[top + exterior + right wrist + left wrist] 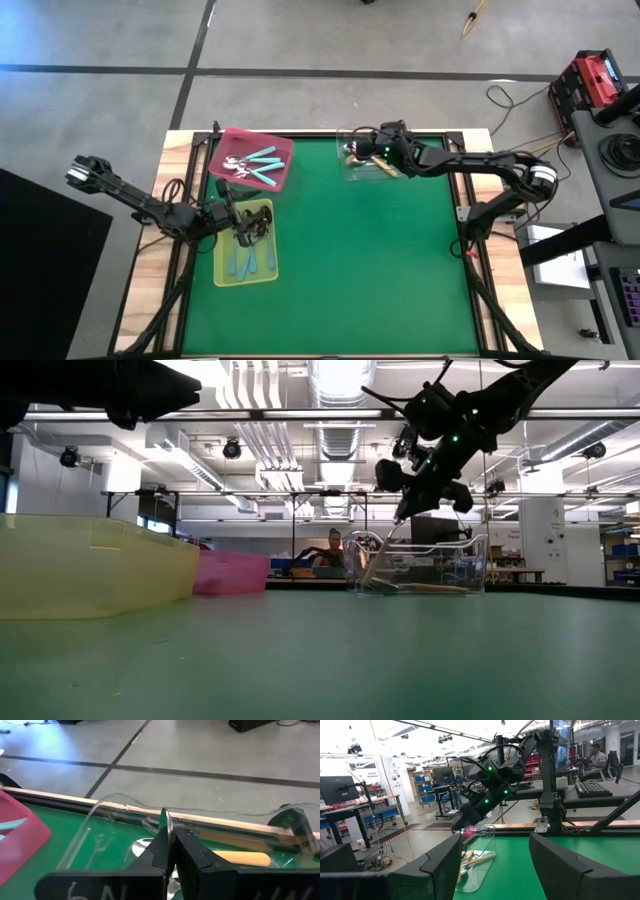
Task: Sort silverware by color (type)
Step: Put the yellow spoon into the transparent bin
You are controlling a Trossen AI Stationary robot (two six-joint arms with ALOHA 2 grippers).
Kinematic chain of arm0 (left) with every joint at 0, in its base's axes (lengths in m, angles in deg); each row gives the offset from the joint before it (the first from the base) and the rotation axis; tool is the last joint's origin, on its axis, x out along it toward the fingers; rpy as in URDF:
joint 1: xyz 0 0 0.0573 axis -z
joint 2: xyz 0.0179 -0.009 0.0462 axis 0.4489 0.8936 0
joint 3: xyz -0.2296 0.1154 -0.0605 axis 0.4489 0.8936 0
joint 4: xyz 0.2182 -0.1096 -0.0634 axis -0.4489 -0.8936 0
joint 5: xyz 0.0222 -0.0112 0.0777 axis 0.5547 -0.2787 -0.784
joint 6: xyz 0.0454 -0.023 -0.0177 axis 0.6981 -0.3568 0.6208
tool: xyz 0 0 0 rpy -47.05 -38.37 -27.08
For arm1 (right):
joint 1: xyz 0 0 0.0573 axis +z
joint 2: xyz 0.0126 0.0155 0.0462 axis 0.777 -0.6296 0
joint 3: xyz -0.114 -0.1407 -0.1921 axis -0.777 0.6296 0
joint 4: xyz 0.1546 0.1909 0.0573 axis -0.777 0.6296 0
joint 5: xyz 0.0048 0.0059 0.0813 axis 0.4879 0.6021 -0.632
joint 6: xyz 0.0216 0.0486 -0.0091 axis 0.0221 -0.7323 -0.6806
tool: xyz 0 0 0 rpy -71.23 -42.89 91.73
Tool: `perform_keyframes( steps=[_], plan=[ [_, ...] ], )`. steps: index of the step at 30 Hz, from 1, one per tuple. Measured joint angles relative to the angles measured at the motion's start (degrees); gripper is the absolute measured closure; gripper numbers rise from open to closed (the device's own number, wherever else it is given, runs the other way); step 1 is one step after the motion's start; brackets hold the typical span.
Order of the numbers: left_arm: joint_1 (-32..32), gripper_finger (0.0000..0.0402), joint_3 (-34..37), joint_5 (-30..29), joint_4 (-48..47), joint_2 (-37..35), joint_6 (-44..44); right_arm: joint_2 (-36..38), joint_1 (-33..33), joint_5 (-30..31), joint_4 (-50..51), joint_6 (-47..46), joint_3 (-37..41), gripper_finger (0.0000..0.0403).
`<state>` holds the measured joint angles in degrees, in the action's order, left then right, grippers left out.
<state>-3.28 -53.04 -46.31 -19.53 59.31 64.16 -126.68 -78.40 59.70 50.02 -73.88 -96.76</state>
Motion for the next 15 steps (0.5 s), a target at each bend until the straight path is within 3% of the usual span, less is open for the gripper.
perform_keyframes(
  steps=[15],
  plan=[
    [0.0, 0.0187, 0.0, 0.0, 0.8, 0.4, -0.9, -2.4, -0.4, 0.6, -0.8, -0.3, 0.0, 0.0394]
  ],
)
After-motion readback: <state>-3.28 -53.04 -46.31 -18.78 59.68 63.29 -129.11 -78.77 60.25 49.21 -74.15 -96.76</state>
